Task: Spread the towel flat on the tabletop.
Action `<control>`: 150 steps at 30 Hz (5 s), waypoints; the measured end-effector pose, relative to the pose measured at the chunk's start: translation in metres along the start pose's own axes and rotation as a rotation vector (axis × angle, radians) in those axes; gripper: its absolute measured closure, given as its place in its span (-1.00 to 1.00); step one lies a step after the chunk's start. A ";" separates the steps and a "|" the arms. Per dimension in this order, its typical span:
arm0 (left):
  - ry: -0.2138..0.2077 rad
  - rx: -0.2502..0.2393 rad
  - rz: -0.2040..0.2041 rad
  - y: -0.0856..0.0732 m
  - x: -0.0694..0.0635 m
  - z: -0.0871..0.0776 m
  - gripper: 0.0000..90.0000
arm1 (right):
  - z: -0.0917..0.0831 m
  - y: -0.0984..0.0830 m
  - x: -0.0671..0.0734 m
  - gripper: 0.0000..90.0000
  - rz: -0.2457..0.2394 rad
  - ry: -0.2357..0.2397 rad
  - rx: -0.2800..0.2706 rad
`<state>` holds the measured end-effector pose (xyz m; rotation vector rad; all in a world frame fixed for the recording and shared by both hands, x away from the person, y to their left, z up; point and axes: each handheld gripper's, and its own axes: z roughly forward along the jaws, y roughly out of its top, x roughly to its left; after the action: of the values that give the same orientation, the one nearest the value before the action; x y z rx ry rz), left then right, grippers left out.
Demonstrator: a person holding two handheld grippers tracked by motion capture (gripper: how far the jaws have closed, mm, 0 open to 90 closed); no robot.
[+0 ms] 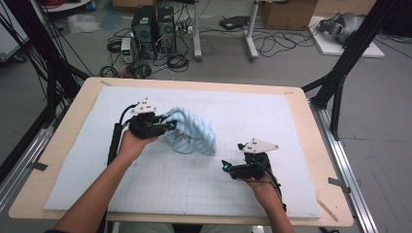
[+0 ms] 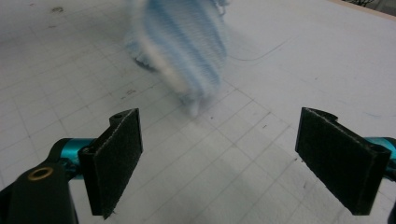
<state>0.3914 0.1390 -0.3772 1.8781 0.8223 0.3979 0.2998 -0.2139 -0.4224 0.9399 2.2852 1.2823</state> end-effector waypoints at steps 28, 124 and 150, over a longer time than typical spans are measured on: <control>0.168 -0.087 -0.113 -0.077 0.039 -0.061 -0.49 | 0.060 0.032 -0.004 -0.02 0.073 0.083 -0.007; 0.212 -0.119 -0.171 -0.091 0.054 -0.082 -0.45 | 0.082 0.047 0.021 0.19 0.143 0.153 0.106; 0.190 -0.093 -0.148 -0.091 0.051 -0.077 -0.35 | -0.014 -0.015 -0.012 0.90 0.072 -0.002 0.241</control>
<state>0.3481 0.2501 -0.4289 1.6991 1.0457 0.5185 0.2946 -0.2368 -0.4277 1.1110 2.4643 1.0471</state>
